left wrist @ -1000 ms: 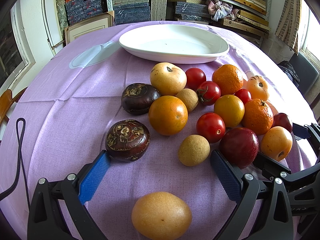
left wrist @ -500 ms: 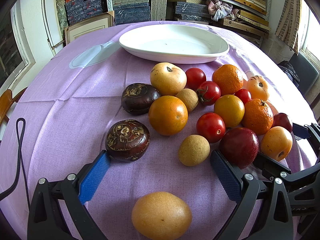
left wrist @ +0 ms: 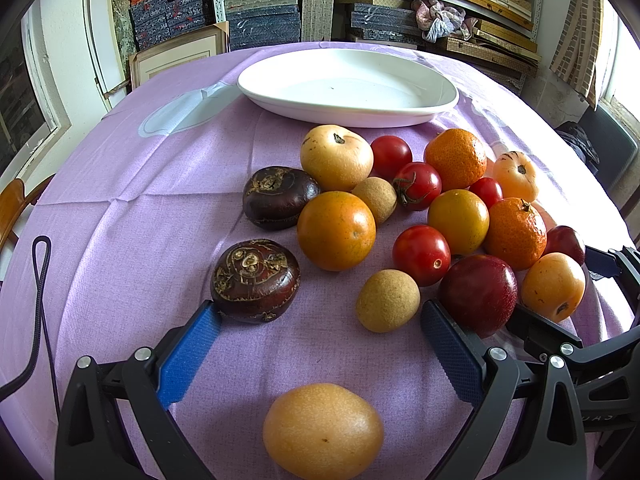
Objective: Organize fruits
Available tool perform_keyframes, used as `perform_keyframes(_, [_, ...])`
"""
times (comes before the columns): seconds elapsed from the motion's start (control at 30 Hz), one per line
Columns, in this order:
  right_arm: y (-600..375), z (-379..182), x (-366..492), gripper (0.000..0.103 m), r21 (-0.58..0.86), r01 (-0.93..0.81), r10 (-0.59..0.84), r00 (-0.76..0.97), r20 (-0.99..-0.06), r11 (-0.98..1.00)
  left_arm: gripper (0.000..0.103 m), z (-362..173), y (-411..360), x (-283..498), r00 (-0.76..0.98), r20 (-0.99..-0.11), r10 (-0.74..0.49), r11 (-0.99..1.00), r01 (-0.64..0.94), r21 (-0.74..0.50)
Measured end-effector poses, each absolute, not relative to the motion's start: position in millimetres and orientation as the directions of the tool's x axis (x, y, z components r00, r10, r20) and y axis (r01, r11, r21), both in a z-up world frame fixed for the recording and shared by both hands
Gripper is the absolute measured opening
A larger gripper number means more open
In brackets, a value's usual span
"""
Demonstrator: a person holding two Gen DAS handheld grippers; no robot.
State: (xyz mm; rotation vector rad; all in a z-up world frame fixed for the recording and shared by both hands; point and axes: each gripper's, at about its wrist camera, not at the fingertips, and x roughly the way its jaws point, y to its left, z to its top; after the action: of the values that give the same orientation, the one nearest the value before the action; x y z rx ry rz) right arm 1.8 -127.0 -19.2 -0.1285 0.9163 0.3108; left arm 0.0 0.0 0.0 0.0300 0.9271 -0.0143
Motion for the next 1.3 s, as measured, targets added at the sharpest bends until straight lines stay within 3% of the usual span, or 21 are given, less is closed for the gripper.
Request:
perform_keyframes(0.7, [-127.2,-19.2,2.7,0.099,0.023,-0.331,0.217,0.563,-0.797,0.943,0.100,0.1,0.5,-0.3,0.600,-0.800,-0.004,0.999,0.031,0.018])
perform_keyframes(0.9, [-135.1,-22.7,-5.0,0.099,0.028,-0.429,0.278,0.534,-0.799,0.903,0.100,0.3,8.2,-3.8,0.565,-0.816,-0.122,0.973,0.232,0.015])
perform_keyframes(1.13, [-145.1,-18.7,-20.4,0.099,0.012,-0.452,0.275,0.522,-0.807,0.892,0.100,-1.7,33.7,-17.5,0.571,-0.802,-0.178,0.967,0.251,-0.036])
perform_keyframes(1.3, [-164.3,0.2,-49.6,0.099,0.003,-0.427,0.307,0.645,-0.700,0.904,0.100,7.6,23.2,-41.3,0.603,-0.773,-0.197,0.947,0.320,0.008])
